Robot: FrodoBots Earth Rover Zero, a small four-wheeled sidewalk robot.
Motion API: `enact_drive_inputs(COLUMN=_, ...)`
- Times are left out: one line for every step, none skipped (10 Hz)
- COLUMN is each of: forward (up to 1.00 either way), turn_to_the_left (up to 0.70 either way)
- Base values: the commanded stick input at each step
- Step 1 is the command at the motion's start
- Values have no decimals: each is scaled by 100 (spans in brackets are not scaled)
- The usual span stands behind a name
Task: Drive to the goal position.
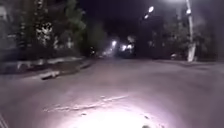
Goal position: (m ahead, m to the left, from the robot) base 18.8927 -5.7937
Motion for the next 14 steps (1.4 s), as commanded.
enact_drive_inputs(forward=70, turn_to_the_left=36)
enact_drive_inputs(forward=70, turn_to_the_left=32)
enact_drive_inputs(forward=70, turn_to_the_left=11)
enact_drive_inputs(forward=70, turn_to_the_left=1)
enact_drive_inputs(forward=70, turn_to_the_left=1)
enact_drive_inputs(forward=70, turn_to_the_left=1)
enact_drive_inputs(forward=70, turn_to_the_left=1)
enact_drive_inputs(forward=70, turn_to_the_left=1)
enact_drive_inputs(forward=70, turn_to_the_left=1)
enact_drive_inputs(forward=70, turn_to_the_left=1)
enact_drive_inputs(forward=70, turn_to_the_left=1)
enact_drive_inputs(forward=70, turn_to_the_left=1)
enact_drive_inputs(forward=70, turn_to_the_left=1)
enact_drive_inputs(forward=70, turn_to_the_left=1)
